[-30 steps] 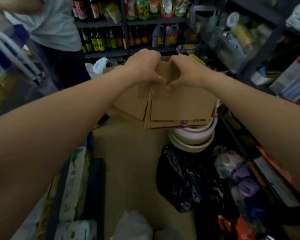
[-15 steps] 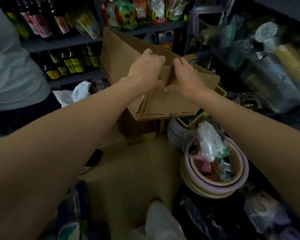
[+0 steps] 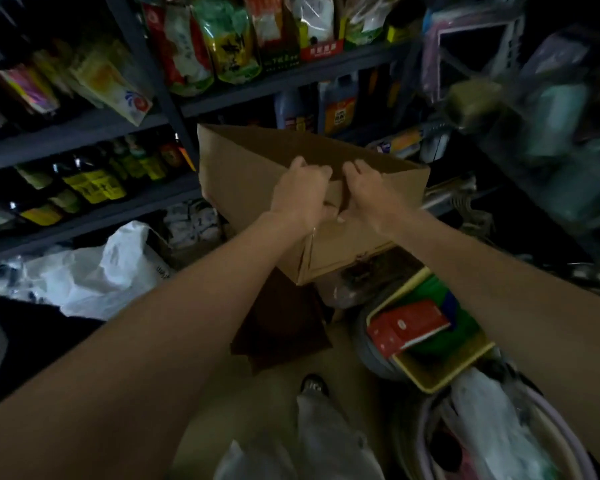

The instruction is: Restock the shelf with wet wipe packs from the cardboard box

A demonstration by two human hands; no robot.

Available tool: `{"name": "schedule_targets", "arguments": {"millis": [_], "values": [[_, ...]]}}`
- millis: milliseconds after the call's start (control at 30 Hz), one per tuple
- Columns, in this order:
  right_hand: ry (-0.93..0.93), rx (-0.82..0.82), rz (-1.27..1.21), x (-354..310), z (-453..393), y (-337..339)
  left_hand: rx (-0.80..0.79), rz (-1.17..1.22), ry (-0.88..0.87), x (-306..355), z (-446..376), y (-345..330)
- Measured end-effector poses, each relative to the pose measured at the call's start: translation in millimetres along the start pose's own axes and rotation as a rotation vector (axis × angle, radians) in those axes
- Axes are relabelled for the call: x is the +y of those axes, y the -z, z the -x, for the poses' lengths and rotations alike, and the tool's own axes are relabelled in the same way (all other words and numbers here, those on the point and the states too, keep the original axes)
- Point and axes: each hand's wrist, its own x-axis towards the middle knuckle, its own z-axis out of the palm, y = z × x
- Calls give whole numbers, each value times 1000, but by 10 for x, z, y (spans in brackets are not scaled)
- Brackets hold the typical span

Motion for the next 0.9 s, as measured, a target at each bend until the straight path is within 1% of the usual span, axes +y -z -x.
{"name": "schedule_targets", "arguments": {"millis": [67, 100, 167, 233, 267, 300, 400, 533, 600, 667, 767, 867, 900], "values": [[-4, -32, 3, 104, -257, -51, -26, 14, 14, -92, -271, -110], [10, -45, -12, 133, -363, -96, -66, 2, 27, -163, -382, -172], [77, -90, -64, 142, -535, -231, -234, -71, 47, -355, -534, -285], [128, -145, -96, 103, -658, -365, -458, -131, 86, -576, -625, -365], [114, -171, -107, 88, -695, -398, -536, -132, 112, -659, -666, -384], [77, -182, -122, 91, -733, -408, -567, -123, 130, -724, -718, -382], [-56, -229, -140, 166, -823, -336, -535, -117, 93, -797, -878, -280], [-139, -236, -136, 186, -958, -165, -482, -113, -10, -778, -1010, -114], [-148, -251, -140, 119, -1009, -89, -455, -137, -36, -780, -1032, -32], [-127, -233, -131, 5, -1050, 28, -405, -191, -54, -811, -1046, 66], [-71, -167, -104, -109, -1071, 178, -330, -226, -96, -842, -1061, 174], [-95, -176, -122, -170, -973, 432, -320, -197, -123, -730, -1043, 326], [-97, -166, -130, -191, -938, 521, -277, -177, -153, -679, -1044, 380]]}}
